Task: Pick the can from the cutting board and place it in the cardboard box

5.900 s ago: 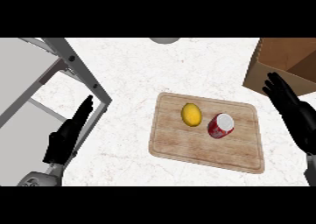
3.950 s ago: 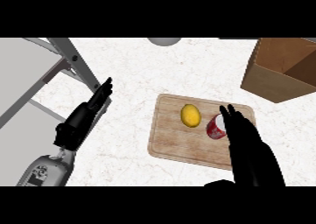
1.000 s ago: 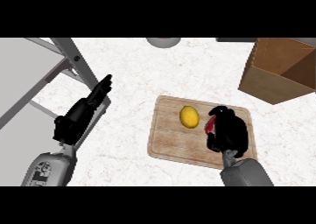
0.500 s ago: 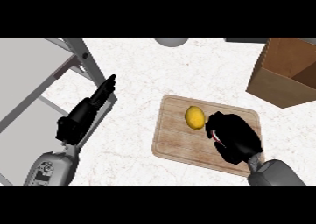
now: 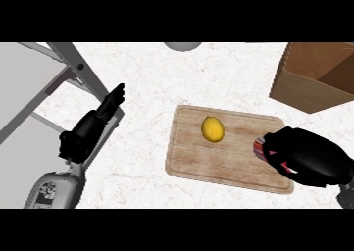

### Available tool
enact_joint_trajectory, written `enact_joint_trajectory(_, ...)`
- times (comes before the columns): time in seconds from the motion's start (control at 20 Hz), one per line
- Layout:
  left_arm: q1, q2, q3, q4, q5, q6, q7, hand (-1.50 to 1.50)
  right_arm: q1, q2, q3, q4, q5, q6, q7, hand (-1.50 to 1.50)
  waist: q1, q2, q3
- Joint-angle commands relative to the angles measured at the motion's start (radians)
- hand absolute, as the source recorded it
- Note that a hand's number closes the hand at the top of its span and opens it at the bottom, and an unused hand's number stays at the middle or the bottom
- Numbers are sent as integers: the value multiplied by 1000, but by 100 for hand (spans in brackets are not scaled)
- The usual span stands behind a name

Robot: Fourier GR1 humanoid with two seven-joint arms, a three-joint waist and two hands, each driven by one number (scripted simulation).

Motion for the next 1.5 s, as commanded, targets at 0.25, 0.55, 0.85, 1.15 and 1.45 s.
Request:
enact_joint_trajectory(0.25, 47, 9, 13, -19, 3, 5, -22, 0, 53, -260, -274, 142, -377, -14, -626, 150, -32, 1, 0)
enact_joint_trajectory(0.55, 32, 7, 4, -18, -1, 0, -17, 0, 36, -374, -433, 300, -661, 144, -789, 150, -18, 5, -2)
enact_joint_trajectory(0.85, 34, -2, -19, -12, -11, -6, -10, 0, 54, -500, -481, 427, -836, 284, -828, 150, 6, 6, -5)
enact_joint_trajectory(1.15, -19, -29, -40, -7, -22, 4, -1, 0, 0, -552, -479, 549, -913, 312, -799, 150, 53, 19, -4)
enact_joint_trajectory(1.45, -55, -26, -42, 23, -20, -15, -1, 0, -69, -573, -419, 567, -954, 356, -742, 150, 77, 22, -7)
